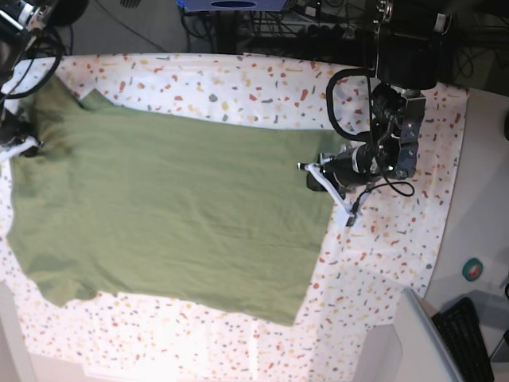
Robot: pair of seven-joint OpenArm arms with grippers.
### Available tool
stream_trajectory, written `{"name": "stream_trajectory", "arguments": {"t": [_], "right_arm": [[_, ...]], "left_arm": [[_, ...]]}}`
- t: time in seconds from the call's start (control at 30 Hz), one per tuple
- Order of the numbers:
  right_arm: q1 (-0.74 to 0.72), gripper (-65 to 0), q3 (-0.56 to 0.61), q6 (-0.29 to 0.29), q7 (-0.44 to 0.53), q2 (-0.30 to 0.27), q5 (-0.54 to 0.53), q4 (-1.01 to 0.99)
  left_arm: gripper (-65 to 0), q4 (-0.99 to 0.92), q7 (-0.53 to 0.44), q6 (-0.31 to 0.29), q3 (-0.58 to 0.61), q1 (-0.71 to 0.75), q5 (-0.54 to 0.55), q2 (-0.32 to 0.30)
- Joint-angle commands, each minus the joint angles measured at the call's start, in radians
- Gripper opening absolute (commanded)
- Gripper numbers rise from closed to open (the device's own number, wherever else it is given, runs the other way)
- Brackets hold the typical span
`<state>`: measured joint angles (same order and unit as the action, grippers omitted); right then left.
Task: Layout the t-shirt on the table in an organized manner, then fold the t-shirt properly
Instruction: 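Release the shirt and move both grippers to its shoulder edges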
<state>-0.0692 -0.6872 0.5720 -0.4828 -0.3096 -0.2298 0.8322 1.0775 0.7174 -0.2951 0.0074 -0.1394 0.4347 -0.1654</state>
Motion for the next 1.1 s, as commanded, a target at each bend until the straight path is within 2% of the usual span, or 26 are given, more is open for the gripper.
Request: {"name": "stream_trajectory", "arguments": {"t": [0.0, 0.07, 0.27, 0.37, 0.43, 0.5, 0.57, 0.67, 0.7, 0.8, 0.83, 0.87, 0.9, 0.97, 1.0, 1.07], "right_arm": [[-0.042, -65.0, 0.036, 0.003, 0.025, -0.030, 0.002, -0.030], [-0.080, -65.0, 0.088, 0.003, 0.059, -0.044, 0.002, -0.092], [-0.103, -65.0, 0.090, 0.001, 0.074, -0.058, 0.000, -0.101], [-0.053, -65.0, 0.088, 0.001, 0.072, -0.063, -0.001, -0.035], [-0.005, -65.0, 0.087, 0.001, 0.072, -0.059, -0.004, 0.040], [0.045, -65.0, 0.080, 0.001, 0.071, -0.035, -0.006, 0.124], [0.096, -65.0, 0.017, 0.001, 0.071, -0.004, -0.006, 0.238], [0.177, -65.0, -0.072, 0.001, 0.046, 0.080, -0.006, 0.431], [0.196, -65.0, -0.090, 0.003, 0.028, 0.100, -0.006, 0.488], [0.248, -65.0, -0.144, 0.006, -0.063, 0.162, -0.006, 0.640], [0.256, -62.9, -0.159, 0.007, -0.084, 0.180, -0.006, 0.671], [0.262, -55.5, -0.176, 0.009, -0.100, 0.200, -0.007, 0.695], [0.265, -47.0, -0.194, 0.009, -0.112, 0.223, -0.010, 0.718], [0.266, -35.6, -0.237, 0.021, -0.116, 0.257, -0.046, 0.731], [0.266, -32.9, -0.263, 0.049, -0.118, 0.264, -0.075, 0.729], [0.268, -32.9, -0.300, 0.108, -0.119, 0.269, -0.105, 0.709]], "left_arm": [[-65.0, -0.001, -0.011, 0.001, -0.004, -0.030, 0.002, -0.001], [-65.0, -0.016, -0.011, 0.001, -0.004, -0.052, 0.002, 0.000], [-65.0, 0.069, -0.003, 0.001, -0.010, -0.050, 0.011, 0.002], [-65.0, 0.192, 0.000, 0.001, -0.106, 0.033, 0.011, 0.002], [-65.0, 0.269, 0.038, 0.000, -0.180, 0.094, 0.011, 0.002], [-65.0, 0.347, 0.090, -0.003, -0.254, 0.159, 0.011, 0.000], [-65.0, 0.409, 0.113, -0.003, -0.301, 0.218, 0.011, 0.000], [-65.0, 0.471, 0.113, -0.005, -0.364, 0.309, 0.013, 0.000], [-62.2, 0.485, 0.112, -0.005, -0.384, 0.332, 0.013, 0.003], [-20.7, 0.499, 0.110, -0.006, -0.413, 0.375, 0.014, 0.017], [-10.2, 0.493, 0.110, -0.017, -0.415, 0.378, 0.014, 0.027], [-2.0, 0.481, 0.110, -0.043, -0.418, 0.380, 0.014, 0.033], [0.0, 0.458, 0.110, -0.091, -0.418, 0.375, 0.014, 0.034], [0.0, 0.401, 0.110, -0.171, -0.419, 0.360, 0.014, 0.036], [0.0, 0.370, 0.109, -0.206, -0.419, 0.340, 0.014, 0.037], [0.0, 0.316, 0.109, -0.246, -0.419, 0.311, 0.014, 0.043]]}}
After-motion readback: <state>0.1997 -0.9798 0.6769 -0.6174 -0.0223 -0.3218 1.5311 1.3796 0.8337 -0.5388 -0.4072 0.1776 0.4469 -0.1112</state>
